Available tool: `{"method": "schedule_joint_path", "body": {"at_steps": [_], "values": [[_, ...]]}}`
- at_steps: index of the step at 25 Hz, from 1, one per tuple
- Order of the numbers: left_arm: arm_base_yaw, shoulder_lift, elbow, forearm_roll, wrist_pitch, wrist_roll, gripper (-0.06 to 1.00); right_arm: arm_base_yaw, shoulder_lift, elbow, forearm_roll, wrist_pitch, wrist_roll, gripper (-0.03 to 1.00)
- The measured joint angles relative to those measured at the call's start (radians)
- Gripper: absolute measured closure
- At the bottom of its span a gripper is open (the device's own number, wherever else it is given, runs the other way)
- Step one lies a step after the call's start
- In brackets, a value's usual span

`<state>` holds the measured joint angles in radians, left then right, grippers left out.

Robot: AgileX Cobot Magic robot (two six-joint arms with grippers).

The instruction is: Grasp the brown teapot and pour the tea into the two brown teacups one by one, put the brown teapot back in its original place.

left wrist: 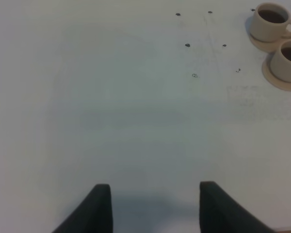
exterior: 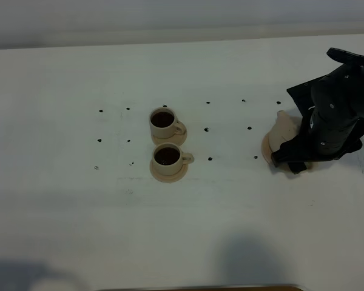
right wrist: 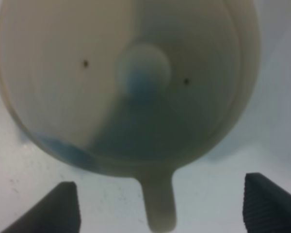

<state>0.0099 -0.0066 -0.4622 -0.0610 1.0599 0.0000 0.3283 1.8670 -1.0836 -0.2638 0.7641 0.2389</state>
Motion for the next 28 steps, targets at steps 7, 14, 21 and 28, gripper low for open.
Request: {"method": "schedule_joint_path", "body": {"at_steps": [7,14,21,28], "values": [[0.0,0.0,0.0,0.0,0.0,0.0,0.47,0.0,-0.134,0.0,0.013,0.03,0.002,0.37],[0.0,0.0,0.0,0.0,0.0,0.0,0.47,-0.004,-0.298,0.0,0.023,0.12,0.005,0.38],[0.0,0.0,0.0,0.0,0.0,0.0,0.47,-0.055,-0.444,0.0,0.024,0.199,-0.001,0.38],[0.0,0.0,0.0,0.0,0.0,0.0,0.47,-0.146,-0.645,0.047,-0.012,0.27,-0.014,0.38]]}}
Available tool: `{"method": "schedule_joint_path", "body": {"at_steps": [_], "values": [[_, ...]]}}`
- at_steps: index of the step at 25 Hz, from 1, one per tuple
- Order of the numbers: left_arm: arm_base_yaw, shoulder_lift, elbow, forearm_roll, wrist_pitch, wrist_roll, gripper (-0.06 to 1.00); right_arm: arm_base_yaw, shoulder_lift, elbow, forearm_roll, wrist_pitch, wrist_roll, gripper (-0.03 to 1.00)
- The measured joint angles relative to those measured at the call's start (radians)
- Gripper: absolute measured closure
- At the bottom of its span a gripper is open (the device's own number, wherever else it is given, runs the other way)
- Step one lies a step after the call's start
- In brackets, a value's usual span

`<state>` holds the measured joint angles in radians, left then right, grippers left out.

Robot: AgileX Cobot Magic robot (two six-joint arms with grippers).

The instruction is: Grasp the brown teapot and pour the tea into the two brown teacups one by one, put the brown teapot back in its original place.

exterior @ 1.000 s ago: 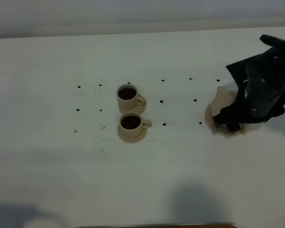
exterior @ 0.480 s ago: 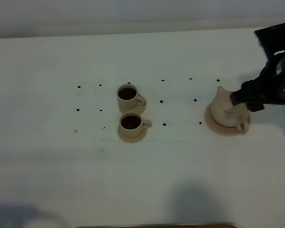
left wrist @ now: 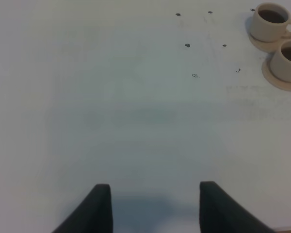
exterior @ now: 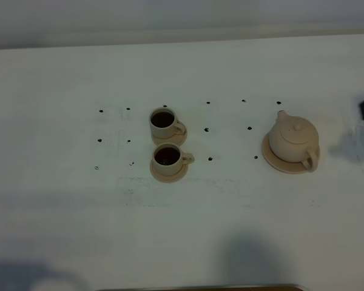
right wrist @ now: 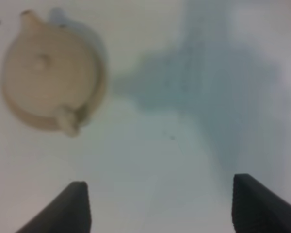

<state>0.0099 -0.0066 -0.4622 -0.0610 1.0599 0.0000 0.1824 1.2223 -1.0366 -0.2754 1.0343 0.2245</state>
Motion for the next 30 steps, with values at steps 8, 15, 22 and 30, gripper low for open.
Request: {"method": "schedule_joint_path", "body": {"at_steps": [8,15,22,30], "values": [[0.0,0.0,0.0,0.0,0.0,0.0,0.47,-0.117,-0.334,0.223,-0.006,0.007,0.001,0.38],[0.0,0.0,0.0,0.0,0.0,0.0,0.47,-0.122,-0.633,0.325,0.045,0.096,0.004,0.38],[0.0,0.0,0.0,0.0,0.0,0.0,0.47,-0.122,-0.859,0.459,0.124,0.109,-0.003,0.38],[0.0,0.0,0.0,0.0,0.0,0.0,0.47,-0.122,-0.934,0.509,0.141,0.095,-0.011,0.38]]}}
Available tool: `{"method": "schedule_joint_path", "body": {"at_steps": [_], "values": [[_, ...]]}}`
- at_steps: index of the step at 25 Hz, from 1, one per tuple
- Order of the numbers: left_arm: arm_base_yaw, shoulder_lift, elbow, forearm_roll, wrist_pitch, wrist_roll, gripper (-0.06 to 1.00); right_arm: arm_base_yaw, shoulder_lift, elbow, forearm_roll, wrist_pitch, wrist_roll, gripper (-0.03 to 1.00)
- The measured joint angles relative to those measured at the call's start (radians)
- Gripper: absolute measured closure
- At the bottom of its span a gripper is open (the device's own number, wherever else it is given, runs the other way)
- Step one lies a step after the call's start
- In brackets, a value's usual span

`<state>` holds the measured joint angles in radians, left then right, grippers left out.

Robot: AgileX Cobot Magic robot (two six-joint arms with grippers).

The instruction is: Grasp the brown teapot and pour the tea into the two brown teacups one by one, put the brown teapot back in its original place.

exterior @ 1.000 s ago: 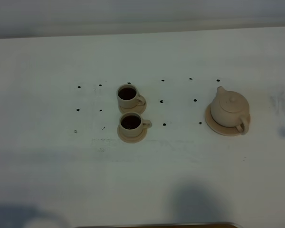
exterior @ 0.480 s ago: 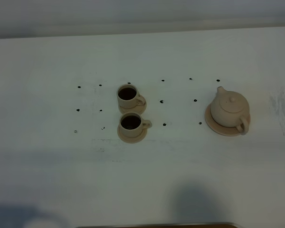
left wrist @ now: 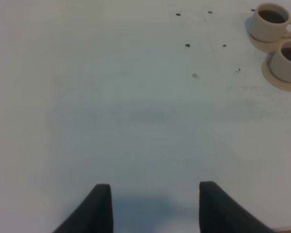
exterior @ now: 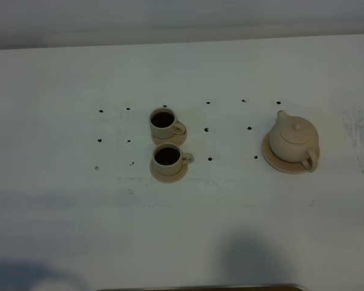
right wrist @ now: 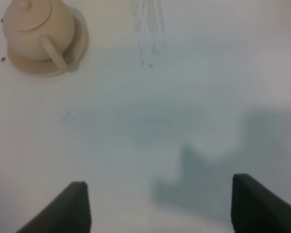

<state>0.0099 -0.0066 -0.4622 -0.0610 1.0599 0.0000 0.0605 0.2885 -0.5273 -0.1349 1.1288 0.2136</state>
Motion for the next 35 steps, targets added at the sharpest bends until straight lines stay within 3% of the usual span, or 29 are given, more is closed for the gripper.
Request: {"method": "schedule_joint_path", "body": {"at_steps": [7,12,20,35], "values": [[0.0,0.0,0.0,0.0,0.0,0.0,0.47,0.0,-0.015,0.0,0.01,-0.005,-0.01,0.38],[0.0,0.0,0.0,0.0,0.0,0.0,0.47,-0.027,-0.141,0.003,0.142,-0.013,-0.159,0.38],[0.0,0.0,0.0,0.0,0.0,0.0,0.47,-0.099,-0.26,0.007,0.23,-0.014,-0.313,0.38],[0.0,0.0,0.0,0.0,0.0,0.0,0.47,-0.119,-0.274,0.008,0.193,-0.013,-0.334,0.38]]}}
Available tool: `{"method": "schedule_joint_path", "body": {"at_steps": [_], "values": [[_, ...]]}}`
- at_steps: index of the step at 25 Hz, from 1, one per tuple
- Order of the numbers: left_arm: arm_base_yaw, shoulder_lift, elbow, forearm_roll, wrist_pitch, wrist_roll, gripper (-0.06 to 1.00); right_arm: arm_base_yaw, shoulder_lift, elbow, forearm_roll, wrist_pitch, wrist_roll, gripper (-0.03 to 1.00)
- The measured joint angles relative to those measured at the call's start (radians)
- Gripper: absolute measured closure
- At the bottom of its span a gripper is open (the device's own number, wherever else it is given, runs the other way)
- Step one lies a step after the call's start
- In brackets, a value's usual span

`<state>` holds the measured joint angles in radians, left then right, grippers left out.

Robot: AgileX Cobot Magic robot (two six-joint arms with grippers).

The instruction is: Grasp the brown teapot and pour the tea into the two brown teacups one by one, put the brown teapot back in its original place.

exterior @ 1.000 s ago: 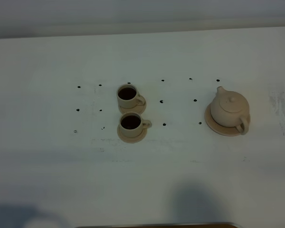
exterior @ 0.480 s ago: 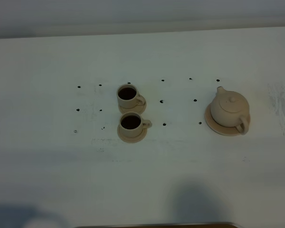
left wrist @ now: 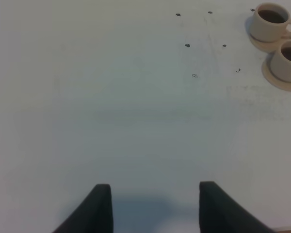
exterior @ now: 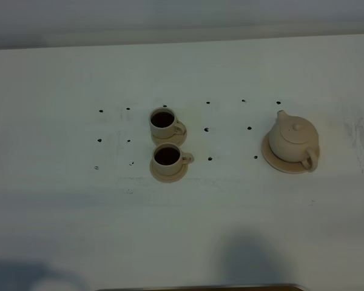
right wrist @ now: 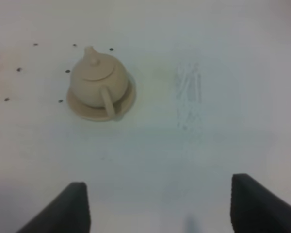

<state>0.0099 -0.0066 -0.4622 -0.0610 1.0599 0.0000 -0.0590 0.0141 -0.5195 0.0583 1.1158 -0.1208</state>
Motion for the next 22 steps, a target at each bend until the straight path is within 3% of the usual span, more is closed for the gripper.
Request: {"method": "schedule_joint_path", "body": {"at_steps": [22], "values": [[0.0,0.0,0.0,0.0,0.0,0.0,0.47,0.0,0.0,0.0,-0.007,0.0,-0.023,0.38]]}}
